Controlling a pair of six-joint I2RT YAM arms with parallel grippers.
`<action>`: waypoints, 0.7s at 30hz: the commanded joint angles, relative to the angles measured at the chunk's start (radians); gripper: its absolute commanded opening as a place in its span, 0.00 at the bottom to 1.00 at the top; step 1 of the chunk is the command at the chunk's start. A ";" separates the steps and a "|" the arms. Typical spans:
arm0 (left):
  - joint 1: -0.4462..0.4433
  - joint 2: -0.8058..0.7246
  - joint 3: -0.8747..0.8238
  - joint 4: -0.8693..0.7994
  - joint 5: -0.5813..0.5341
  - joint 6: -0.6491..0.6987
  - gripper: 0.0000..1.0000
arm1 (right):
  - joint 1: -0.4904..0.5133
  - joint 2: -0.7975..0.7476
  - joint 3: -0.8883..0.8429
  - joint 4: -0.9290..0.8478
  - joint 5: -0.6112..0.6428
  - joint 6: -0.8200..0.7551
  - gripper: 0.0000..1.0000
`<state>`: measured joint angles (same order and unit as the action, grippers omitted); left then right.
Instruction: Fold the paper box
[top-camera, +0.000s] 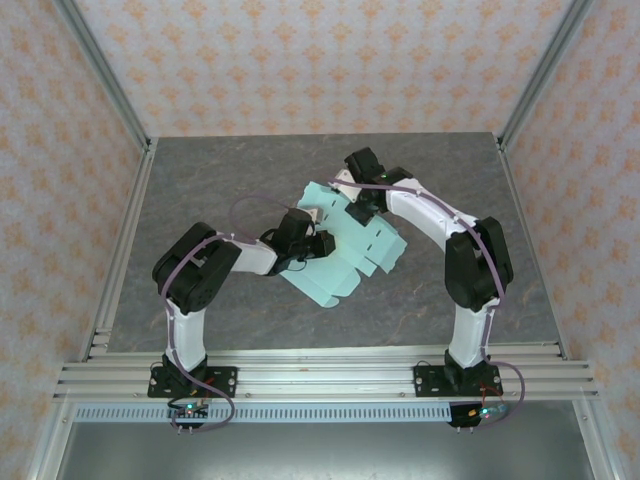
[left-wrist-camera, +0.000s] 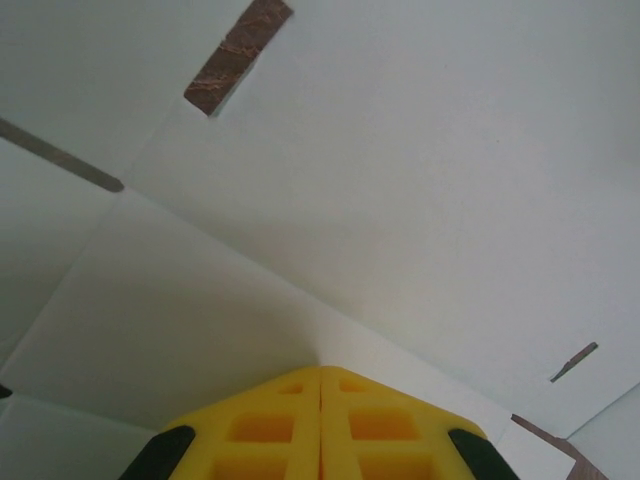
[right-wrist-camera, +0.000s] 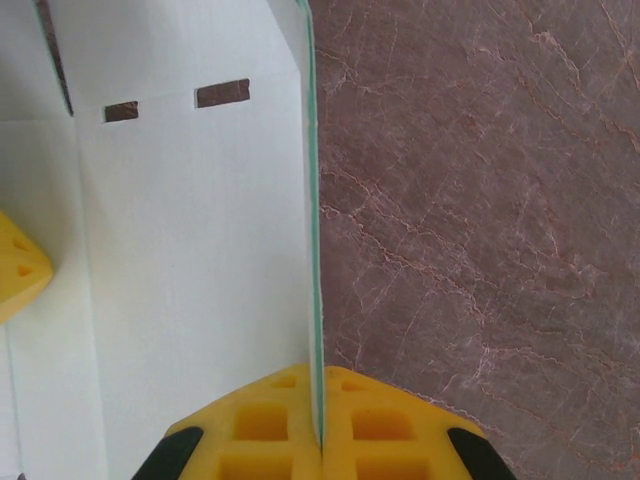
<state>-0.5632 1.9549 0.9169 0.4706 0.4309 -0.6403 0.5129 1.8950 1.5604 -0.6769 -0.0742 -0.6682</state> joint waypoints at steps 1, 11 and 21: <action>-0.004 0.046 0.015 -0.005 -0.051 -0.015 0.07 | 0.016 -0.016 0.050 -0.008 0.020 0.070 0.00; -0.004 0.102 0.026 0.060 -0.055 -0.072 0.07 | 0.146 -0.021 -0.063 0.089 0.273 0.144 0.00; -0.005 0.116 -0.009 0.135 -0.077 -0.123 0.07 | 0.198 -0.030 -0.101 0.163 0.304 0.190 0.00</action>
<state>-0.5625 2.0323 0.9379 0.6121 0.3828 -0.7368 0.6903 1.8816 1.4925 -0.5903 0.2451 -0.5346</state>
